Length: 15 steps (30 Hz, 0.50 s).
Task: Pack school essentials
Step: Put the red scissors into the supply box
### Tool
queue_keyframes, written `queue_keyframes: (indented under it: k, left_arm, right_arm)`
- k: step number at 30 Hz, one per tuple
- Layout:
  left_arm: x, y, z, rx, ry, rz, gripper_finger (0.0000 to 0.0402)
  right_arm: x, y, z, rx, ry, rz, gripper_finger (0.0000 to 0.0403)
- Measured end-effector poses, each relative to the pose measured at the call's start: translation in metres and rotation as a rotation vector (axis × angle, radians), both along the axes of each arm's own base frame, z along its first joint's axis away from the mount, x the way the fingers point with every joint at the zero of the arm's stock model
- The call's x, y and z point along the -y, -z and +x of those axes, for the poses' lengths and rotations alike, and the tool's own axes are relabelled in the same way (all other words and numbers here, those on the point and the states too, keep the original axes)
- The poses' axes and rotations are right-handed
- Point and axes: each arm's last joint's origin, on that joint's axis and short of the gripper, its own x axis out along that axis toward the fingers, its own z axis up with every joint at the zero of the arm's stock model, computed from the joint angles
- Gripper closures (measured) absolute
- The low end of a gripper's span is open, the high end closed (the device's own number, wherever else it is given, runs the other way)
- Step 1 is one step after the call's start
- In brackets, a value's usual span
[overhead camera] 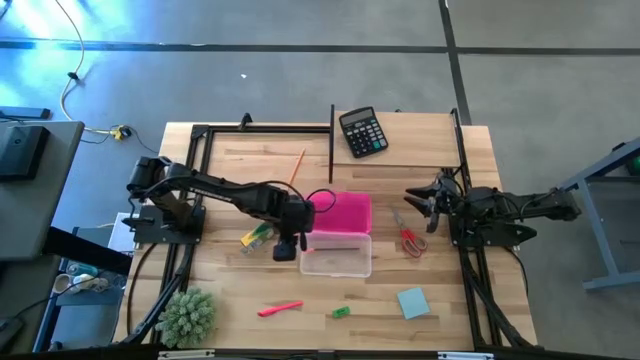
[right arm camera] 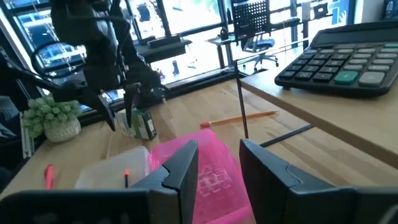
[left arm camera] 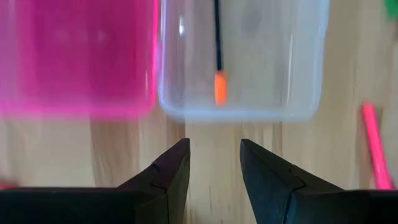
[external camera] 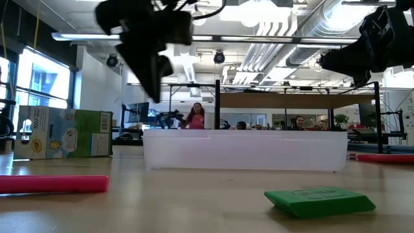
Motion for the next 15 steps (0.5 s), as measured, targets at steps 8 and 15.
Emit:
queue_keyframes:
  k: [8,15]
  left_arm:
    - [0.009,0.005,-0.012,0.087,-0.048,-0.030,0.0271]
    - [0.017,0.015,-0.015,0.173,-0.081,-0.063,0.0271]
  right_arm:
    - [-0.001,-0.018,-0.004,-0.105,-0.026,0.082,0.0244]
    - [-0.008,-0.037,-0.001,-0.253,-0.190,0.340,0.0215]
